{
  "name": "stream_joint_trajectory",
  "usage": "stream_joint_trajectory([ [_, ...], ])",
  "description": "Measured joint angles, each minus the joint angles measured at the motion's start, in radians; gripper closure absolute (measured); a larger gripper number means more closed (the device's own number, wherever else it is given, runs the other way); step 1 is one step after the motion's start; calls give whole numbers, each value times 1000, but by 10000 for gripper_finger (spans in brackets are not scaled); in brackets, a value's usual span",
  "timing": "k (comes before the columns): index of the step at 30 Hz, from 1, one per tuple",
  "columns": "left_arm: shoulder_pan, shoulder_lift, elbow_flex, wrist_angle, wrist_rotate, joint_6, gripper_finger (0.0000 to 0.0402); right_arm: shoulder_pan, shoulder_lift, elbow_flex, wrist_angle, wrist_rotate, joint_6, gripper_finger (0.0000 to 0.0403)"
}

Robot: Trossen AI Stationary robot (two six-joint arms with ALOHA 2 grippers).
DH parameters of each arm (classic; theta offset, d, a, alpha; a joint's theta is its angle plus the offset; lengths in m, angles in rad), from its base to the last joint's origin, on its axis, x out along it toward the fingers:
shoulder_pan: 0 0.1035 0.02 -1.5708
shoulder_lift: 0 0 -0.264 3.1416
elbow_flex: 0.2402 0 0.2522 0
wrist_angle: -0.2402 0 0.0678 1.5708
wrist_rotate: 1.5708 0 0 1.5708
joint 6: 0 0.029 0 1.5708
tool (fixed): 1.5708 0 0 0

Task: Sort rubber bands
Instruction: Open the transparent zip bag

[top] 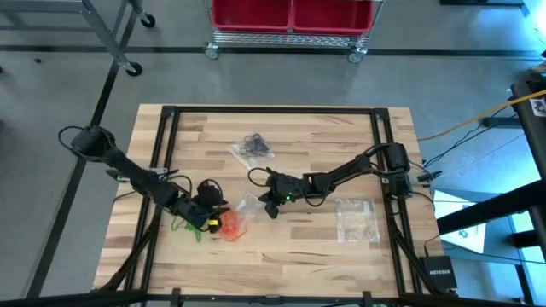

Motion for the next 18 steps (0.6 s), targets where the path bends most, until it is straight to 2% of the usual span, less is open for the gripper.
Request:
stream_joint_trajectory([
  [8,6,3,0,47,-4,31,293,0,0,0,6,0,2,401],
  [18,7,3,0,28,22,46,293,0,0,0,3,0,1,401],
])
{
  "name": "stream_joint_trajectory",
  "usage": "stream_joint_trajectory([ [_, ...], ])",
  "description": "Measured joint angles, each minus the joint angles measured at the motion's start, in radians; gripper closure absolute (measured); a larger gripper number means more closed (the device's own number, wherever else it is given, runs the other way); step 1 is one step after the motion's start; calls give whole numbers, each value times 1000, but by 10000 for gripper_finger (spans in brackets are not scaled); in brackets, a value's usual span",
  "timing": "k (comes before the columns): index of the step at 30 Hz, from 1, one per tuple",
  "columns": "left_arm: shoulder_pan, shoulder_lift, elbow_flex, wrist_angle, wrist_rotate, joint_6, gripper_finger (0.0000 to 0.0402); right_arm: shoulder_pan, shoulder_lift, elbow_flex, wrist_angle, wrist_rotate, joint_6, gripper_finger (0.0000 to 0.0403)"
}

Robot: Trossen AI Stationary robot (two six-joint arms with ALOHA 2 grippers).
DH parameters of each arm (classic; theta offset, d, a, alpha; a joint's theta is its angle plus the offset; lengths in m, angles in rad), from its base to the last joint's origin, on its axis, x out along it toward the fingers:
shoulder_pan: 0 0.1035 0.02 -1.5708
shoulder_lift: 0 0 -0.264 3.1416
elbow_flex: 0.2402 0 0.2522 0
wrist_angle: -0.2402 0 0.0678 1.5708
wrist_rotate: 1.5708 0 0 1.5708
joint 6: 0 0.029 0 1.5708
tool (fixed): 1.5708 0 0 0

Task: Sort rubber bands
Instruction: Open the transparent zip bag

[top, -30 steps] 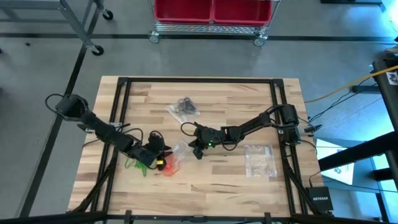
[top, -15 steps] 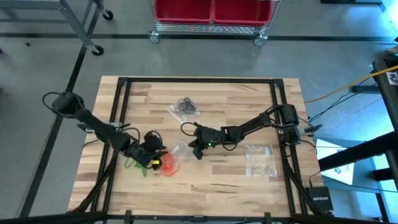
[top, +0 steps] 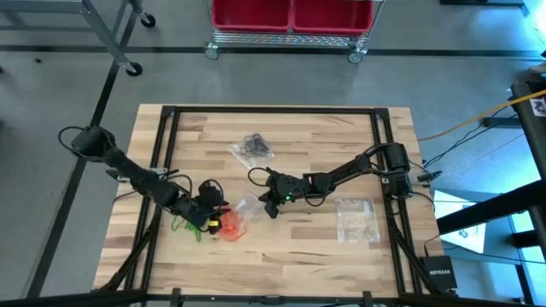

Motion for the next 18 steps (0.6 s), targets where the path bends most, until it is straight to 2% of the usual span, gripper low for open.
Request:
stream_joint_trajectory([
  [10,4,1,0,1,3,11,292,0,0,0,-1,0,0,401],
  [18,-17,74,-1,63,40,-3,298,0,0,0,-2,0,0,401],
])
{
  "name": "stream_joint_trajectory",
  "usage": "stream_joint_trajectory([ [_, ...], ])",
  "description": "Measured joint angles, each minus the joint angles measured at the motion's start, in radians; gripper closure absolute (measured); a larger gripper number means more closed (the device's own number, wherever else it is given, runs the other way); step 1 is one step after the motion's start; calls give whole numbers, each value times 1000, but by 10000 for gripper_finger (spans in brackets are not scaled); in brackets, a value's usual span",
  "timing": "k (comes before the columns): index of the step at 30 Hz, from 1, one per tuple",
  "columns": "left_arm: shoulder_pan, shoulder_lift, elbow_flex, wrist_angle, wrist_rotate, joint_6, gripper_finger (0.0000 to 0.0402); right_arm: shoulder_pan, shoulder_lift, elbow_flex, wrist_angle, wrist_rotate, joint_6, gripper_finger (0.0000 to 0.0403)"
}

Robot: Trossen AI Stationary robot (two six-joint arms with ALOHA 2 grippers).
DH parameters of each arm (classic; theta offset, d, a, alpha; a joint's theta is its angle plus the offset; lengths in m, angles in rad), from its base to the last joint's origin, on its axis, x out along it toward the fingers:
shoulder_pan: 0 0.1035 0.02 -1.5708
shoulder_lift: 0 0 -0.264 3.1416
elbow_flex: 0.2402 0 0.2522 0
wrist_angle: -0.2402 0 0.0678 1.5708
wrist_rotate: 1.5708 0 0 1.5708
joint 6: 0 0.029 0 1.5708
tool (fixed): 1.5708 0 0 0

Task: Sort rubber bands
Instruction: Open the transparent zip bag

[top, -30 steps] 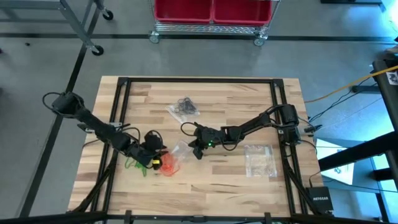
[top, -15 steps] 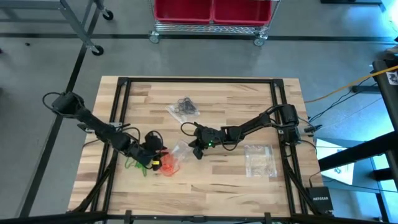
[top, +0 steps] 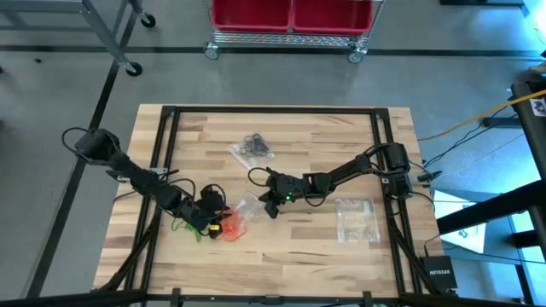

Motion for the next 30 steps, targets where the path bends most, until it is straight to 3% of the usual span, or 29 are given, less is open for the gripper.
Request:
stream_joint_trajectory([
  [7,1,12,0,23,1,-24,393,0,0,0,-3,0,0,401],
  [19,25,12,0,95,-1,24,401,0,0,0,0,8,0,401],
  [30,102,12,0,95,-37,-25,402,0,0,0,-1,8,0,401],
])
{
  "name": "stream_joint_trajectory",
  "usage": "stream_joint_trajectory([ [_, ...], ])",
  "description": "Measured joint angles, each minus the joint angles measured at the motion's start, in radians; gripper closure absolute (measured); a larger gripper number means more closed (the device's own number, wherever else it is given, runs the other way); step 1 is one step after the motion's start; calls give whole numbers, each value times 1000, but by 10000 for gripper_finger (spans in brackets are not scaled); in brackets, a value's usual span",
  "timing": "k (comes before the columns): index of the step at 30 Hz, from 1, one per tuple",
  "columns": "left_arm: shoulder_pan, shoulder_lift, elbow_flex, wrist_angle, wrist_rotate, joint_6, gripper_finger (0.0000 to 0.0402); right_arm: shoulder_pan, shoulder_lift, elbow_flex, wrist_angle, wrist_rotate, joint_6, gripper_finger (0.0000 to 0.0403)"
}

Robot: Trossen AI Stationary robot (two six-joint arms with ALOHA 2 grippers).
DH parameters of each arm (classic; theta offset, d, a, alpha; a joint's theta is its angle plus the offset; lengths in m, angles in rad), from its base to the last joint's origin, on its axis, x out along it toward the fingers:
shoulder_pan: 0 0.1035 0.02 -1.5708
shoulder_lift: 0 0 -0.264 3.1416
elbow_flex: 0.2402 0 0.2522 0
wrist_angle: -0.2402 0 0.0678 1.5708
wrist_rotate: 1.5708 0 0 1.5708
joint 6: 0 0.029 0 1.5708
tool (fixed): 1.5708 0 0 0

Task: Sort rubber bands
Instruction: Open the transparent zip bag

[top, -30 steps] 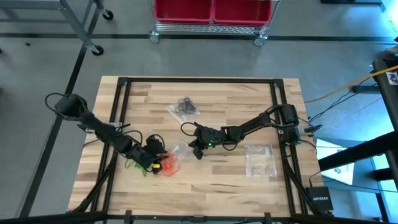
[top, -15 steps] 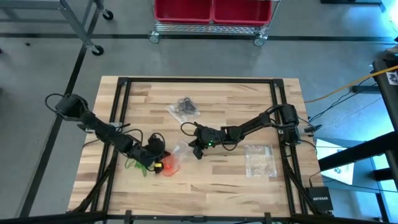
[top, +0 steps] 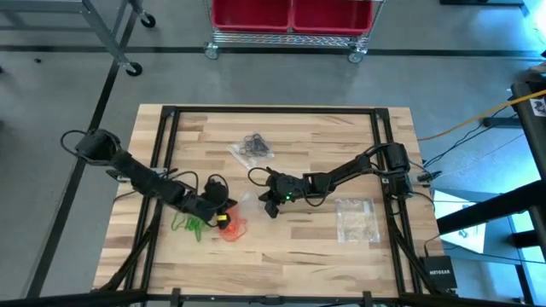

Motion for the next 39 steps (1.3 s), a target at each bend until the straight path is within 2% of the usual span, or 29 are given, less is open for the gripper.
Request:
stream_joint_trajectory([
  [10,53,0,0,15,-1,33,401,0,3,0,6,-18,0,401],
  [16,93,36,0,105,0,90,401,0,4,0,8,-19,-4,401],
  [22,141,99,0,161,80,103,401,0,5,0,23,-45,-19,401],
  [27,179,100,0,167,127,112,401,0,22,10,28,-63,-22,401],
  [30,201,100,1,182,138,138,401,0,63,64,9,-135,-49,401],
  [33,218,104,1,193,164,155,401,0,106,150,-100,-179,-80,401],
  [39,222,153,1,244,233,181,401,14,178,309,-277,-185,-181,401],
])
